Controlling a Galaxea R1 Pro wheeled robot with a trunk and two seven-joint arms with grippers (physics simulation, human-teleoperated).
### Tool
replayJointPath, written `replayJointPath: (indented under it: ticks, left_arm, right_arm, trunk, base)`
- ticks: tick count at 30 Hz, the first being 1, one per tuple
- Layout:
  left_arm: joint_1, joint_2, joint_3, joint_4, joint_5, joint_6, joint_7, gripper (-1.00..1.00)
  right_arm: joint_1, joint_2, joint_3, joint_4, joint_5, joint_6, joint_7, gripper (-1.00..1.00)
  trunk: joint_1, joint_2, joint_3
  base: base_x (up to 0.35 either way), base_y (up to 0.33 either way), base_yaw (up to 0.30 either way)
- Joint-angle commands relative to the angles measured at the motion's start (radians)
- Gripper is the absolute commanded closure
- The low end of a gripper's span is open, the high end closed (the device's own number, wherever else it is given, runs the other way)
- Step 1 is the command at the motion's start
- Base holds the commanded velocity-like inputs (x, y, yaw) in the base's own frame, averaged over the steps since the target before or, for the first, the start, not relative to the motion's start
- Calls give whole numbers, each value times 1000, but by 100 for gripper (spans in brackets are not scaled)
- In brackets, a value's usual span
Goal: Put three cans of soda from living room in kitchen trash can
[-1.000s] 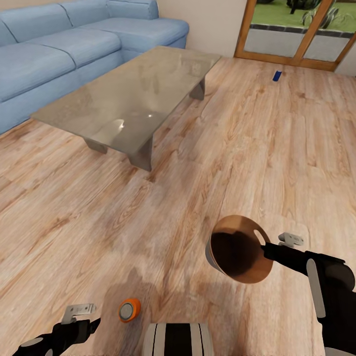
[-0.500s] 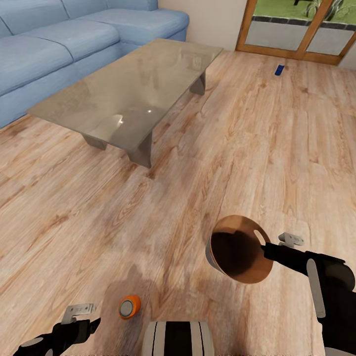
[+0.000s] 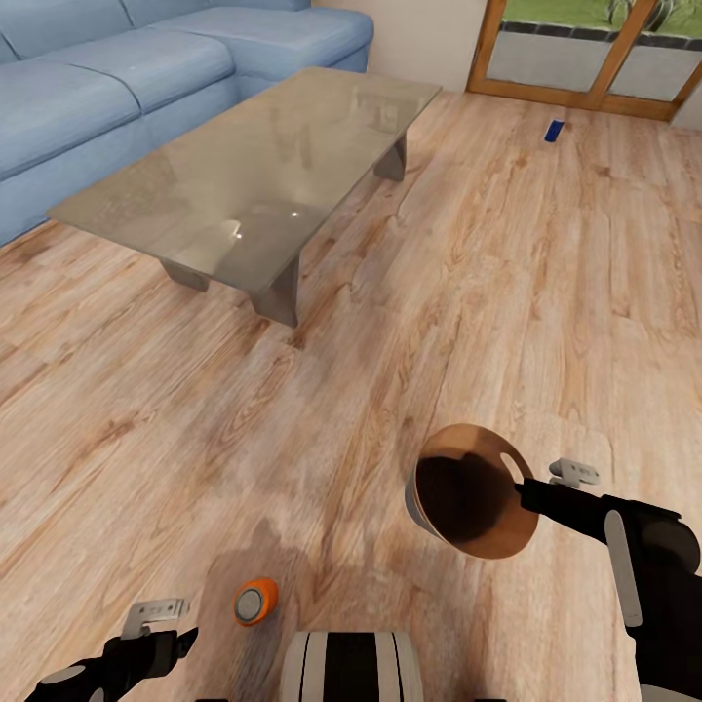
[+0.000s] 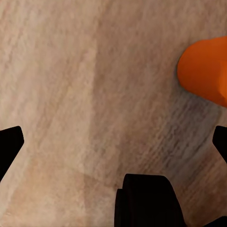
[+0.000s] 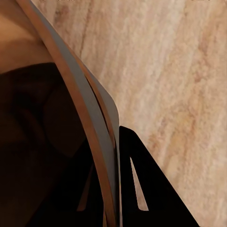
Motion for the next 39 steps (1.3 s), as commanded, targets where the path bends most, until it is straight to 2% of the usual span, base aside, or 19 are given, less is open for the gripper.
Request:
replayJointPath:
  ticks: [1, 3, 4, 6, 8, 13, 18, 24, 29, 30, 31, 34, 35, 38, 39]
  left_arm:
    - [0, 0, 0, 0, 0, 0, 0, -100]
    - [0, 0, 0, 0, 0, 0, 0, -100]
    - [6, 6, 0, -6, 6, 5, -4, -100]
    - [16, 14, 1, -17, 16, 6, -6, -100]
    - [16, 15, 2, -28, 19, 7, -8, -100]
    - [14, -3, 5, -52, 29, 6, -19, -100]
    - [14, -8, 6, -54, 30, 7, -20, -100]
    - [14, -11, 4, -52, 27, 11, -10, -100]
    - [7, -40, -5, -37, 4, 20, 16, -100]
    - [3, -151, -6, -22, -59, 20, 41, -100]
    - [1, -160, -6, -19, -66, 20, 43, -100]
    - [-19, -209, -7, -2, -105, 21, 46, -100]
    - [-37, -232, -8, 11, -127, 21, 46, -100]
    - [-57, -261, -8, 21, -145, 21, 46, -100]
    - [-58, -263, -8, 21, -146, 22, 46, -100]
  right_arm:
    - [0, 0, 0, -1, -31, 5, 4, 100]
    - [0, 0, 0, -1, -31, 5, 4, 100]
    - [1, 5, -3, 3, 5, 5, 5, 100]
    - [1, 5, -3, 3, 24, 5, 6, 100]
    - [1, 5, -3, 3, 71, 5, 6, 100]
    - [1, -1, -3, 2, 185, 5, 8, 100]
    - [1, -4, -3, 1, 273, 5, 9, 100]
    - [1, -4, -3, 1, 344, 5, 11, 100]
    - [1, -6, -3, 1, 380, 5, 12, 100]
    - [1, -6, -3, 1, 6, 5, 12, 100]
    - [1, -6, -3, 1, 6, 5, 12, 100]
    - [1, -6, -3, 1, 6, 5, 12, 100]
    - [1, -6, -2, 1, 7, 5, 12, 100]
    - [1, -6, -2, 1, 8, 5, 12, 100]
    - [1, -6, -2, 1, 8, 5, 12, 100]
  trunk:
    - [0, 0, 0]
    - [0, 0, 0]
    - [0, 0, 0]
    - [0, 0, 0]
    - [0, 0, 0]
    - [0, 0, 0]
    - [0, 0, 0]
    - [0, 0, 0]
    - [0, 0, 0]
    - [0, 0, 0]
    - [0, 0, 0]
    - [0, 0, 0]
    - [0, 0, 0]
    - [0, 0, 0]
    - [0, 0, 0]
  base:
    - [0, 0, 0]
    - [0, 0, 0]
    - [0, 0, 0]
    - [0, 0, 0]
    - [0, 0, 0]
    - [0, 0, 0]
    - [0, 0, 0]
    - [0, 0, 0]
    - [0, 0, 0]
    - [0, 0, 0]
    - [0, 0, 0]
    - [0, 0, 0]
    - [0, 0, 0]
    - [0, 0, 0]
    - [0, 0, 0]
